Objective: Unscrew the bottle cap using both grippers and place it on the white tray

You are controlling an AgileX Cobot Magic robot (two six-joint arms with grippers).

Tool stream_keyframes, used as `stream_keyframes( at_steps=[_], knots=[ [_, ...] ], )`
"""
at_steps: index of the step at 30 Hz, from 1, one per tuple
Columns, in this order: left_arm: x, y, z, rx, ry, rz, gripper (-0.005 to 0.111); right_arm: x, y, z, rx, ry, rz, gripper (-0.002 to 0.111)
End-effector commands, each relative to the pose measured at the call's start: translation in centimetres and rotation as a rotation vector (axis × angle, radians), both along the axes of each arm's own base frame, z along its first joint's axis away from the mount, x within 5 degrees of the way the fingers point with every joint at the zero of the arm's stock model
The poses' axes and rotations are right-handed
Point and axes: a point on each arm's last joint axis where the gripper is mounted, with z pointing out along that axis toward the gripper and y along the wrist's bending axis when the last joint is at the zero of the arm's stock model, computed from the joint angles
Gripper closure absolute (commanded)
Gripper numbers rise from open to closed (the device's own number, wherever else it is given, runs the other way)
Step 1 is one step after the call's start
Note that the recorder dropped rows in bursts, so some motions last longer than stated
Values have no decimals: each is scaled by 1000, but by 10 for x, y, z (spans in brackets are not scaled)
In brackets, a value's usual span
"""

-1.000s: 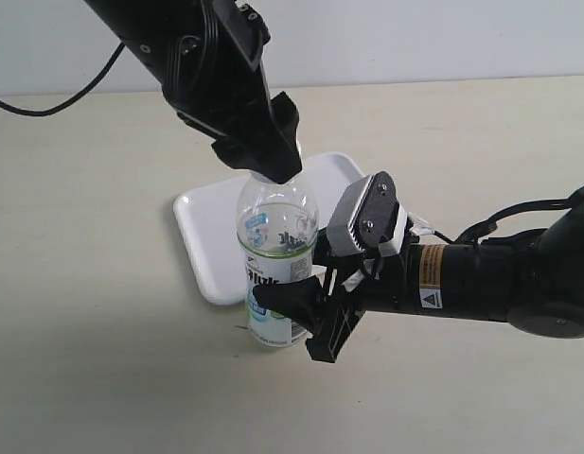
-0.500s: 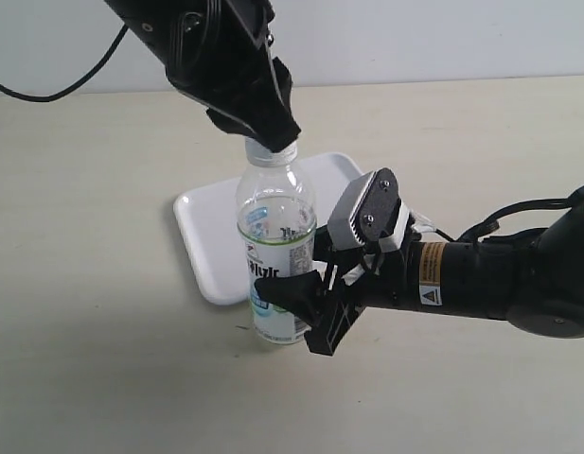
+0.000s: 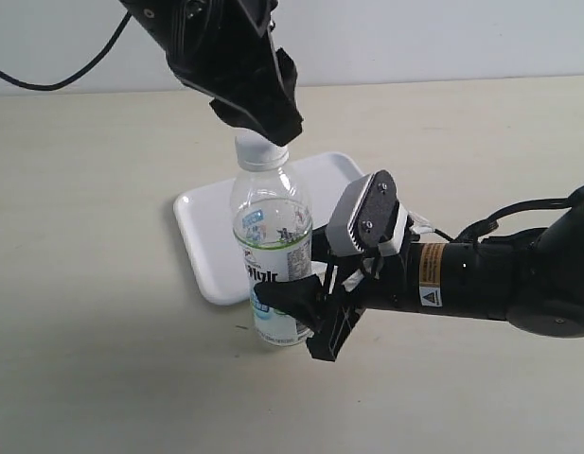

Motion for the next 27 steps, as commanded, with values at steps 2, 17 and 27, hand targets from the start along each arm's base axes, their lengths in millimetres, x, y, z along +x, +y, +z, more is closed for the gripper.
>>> stream_keyframes(
  at_steps=[2,17,27],
  knots=[
    [-6,5,21,34,36,1,35,-3,0,-3,-117,-147,99,108],
    [1,9,21,138,-93,-145,41,-3,0,-4,-138,-160,116,108],
    [-10,18,39,123,-157,-207,40,-3,0,-4,-138,-160,116,108]
  ],
)
